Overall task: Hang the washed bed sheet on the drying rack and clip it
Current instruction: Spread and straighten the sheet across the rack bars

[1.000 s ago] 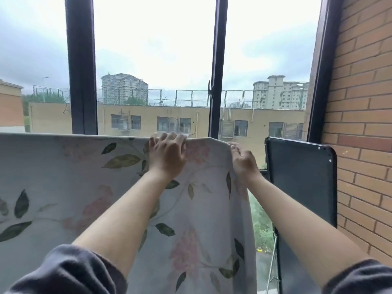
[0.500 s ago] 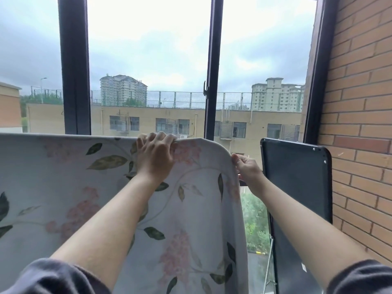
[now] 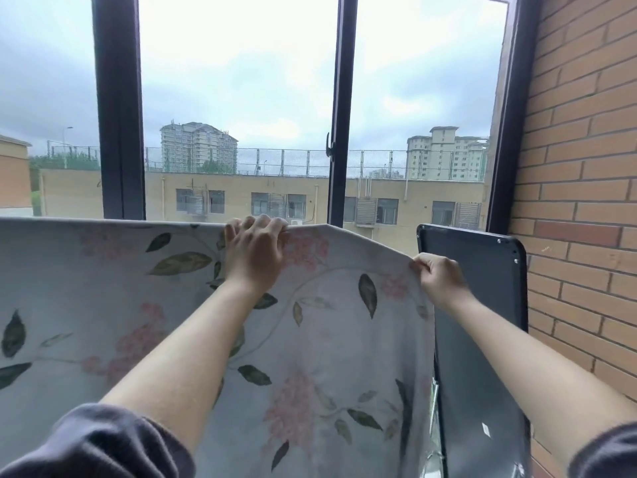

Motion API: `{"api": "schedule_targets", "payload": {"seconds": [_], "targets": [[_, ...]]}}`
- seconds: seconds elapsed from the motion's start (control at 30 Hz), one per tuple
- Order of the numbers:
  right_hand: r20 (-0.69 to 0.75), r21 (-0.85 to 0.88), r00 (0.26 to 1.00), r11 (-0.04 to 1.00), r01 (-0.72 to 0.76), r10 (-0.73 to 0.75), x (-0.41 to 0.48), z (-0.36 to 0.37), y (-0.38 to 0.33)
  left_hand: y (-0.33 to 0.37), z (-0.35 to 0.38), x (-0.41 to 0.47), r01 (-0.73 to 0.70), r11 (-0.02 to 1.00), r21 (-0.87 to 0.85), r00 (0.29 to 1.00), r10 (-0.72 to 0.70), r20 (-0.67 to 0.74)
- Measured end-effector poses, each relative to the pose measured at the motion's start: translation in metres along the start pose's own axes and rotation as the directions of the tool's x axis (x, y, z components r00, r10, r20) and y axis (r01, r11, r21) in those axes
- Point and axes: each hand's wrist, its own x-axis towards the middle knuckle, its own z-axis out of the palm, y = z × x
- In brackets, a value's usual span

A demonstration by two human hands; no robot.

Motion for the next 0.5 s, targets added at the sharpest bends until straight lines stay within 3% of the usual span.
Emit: {"api": "schedule_targets", "payload": {"seconds": [0.17,0.27,0.37,0.5], "targets": [[0.26,-0.077,0.964,0.996,-0.042,0.061,-0.009,0.014,-0.011,-0.006,-0.003,0.004,-0.007,0.999,0.04,1.0,0.006,0.009],[0.215,0.087,0.976,0.996,-0.005,-0.014,-0.001,0.019,-0.049,-0.015,-0.009,0.006,-0.024,0.999,0.031,0.999,0.023,0.032],[0.175,0.157,0.965,0.973,0.167,-0.194,0.009,0.035,-0.111,-0.023,-0.013,0.011,-0.071,0.997,-0.016,0.994,0.072,0.082],[0.186,-0.064,0.942,0.953,0.295,-0.279,0.018,0.063,-0.151,-0.04,-0.022,0.01,-0.17,0.985,0.001,0.977,0.168,0.13]]}}
